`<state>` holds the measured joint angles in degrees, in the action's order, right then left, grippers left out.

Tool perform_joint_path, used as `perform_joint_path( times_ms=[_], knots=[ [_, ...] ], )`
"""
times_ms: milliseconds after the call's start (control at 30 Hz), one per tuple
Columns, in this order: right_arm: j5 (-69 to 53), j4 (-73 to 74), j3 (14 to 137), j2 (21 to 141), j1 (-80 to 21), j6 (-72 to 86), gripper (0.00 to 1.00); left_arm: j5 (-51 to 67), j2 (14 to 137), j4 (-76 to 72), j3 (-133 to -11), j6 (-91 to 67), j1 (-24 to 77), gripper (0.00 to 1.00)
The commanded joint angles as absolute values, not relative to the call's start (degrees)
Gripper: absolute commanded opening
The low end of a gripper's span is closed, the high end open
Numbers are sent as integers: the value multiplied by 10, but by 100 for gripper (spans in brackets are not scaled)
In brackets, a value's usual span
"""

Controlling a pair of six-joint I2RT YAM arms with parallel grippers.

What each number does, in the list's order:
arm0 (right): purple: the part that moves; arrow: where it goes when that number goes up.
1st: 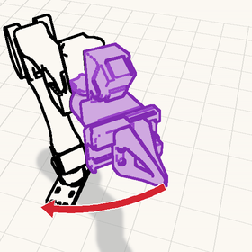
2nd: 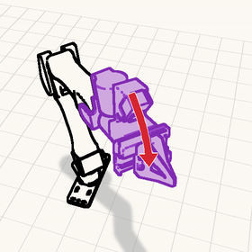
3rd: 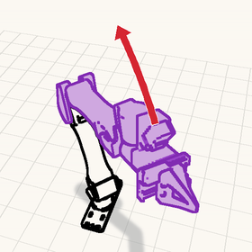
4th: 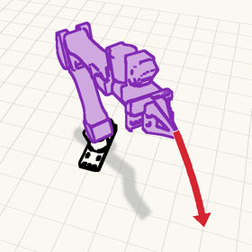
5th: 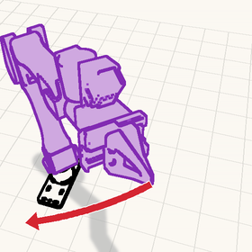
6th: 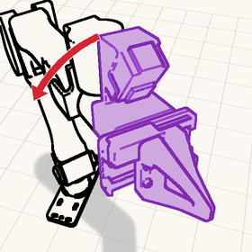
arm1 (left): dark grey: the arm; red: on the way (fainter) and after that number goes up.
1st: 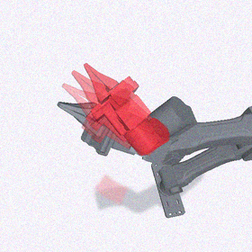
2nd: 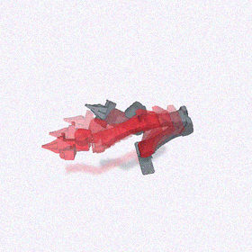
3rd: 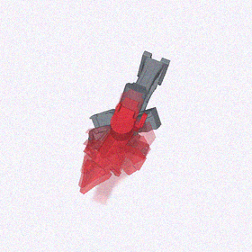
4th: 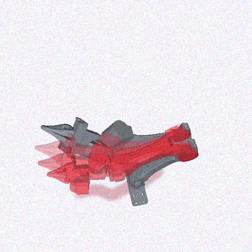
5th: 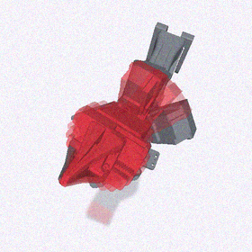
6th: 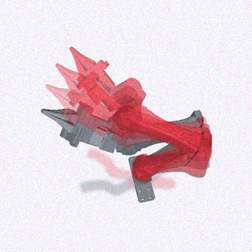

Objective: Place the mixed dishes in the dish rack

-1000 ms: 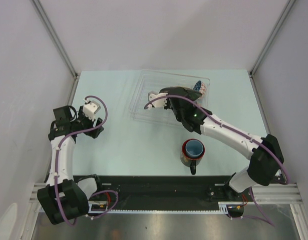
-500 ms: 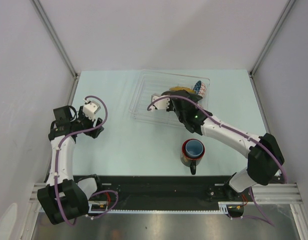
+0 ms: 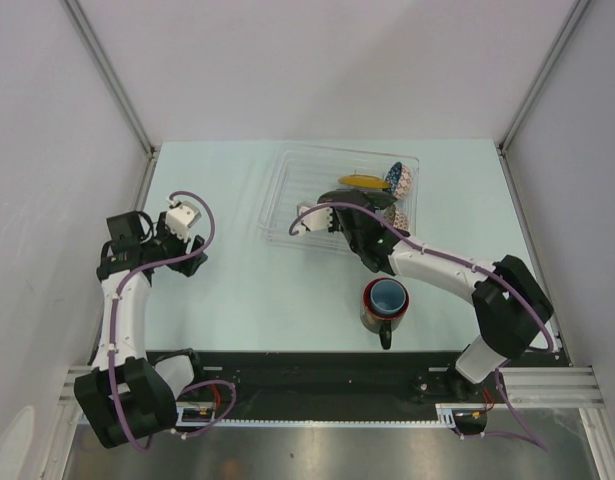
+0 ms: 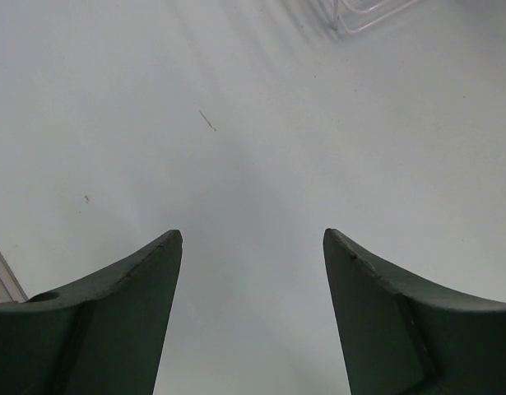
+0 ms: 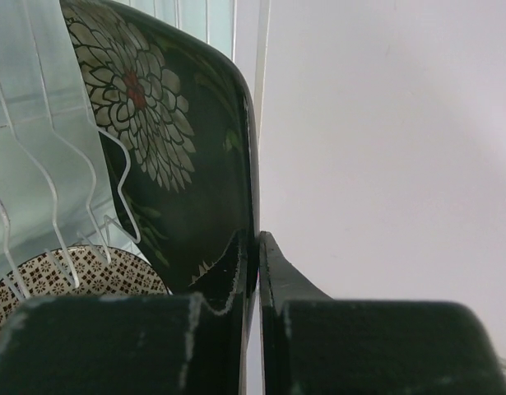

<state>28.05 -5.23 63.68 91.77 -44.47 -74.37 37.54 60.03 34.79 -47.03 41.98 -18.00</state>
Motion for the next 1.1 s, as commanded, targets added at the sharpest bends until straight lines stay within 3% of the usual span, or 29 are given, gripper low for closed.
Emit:
perform_joint_path(
  times_ms=[0,833,1067],
  knots=[
    [312,-177,619,911,-450,-831,0,385,604,332,-474,414,-185,75],
    [314,-69,609,948,-438,-753,0,390,606,324,-456,418,-195,74],
    [347,-249,599,933,-455,-864,0,388,608,324,-454,426,-201,74]
  ],
)
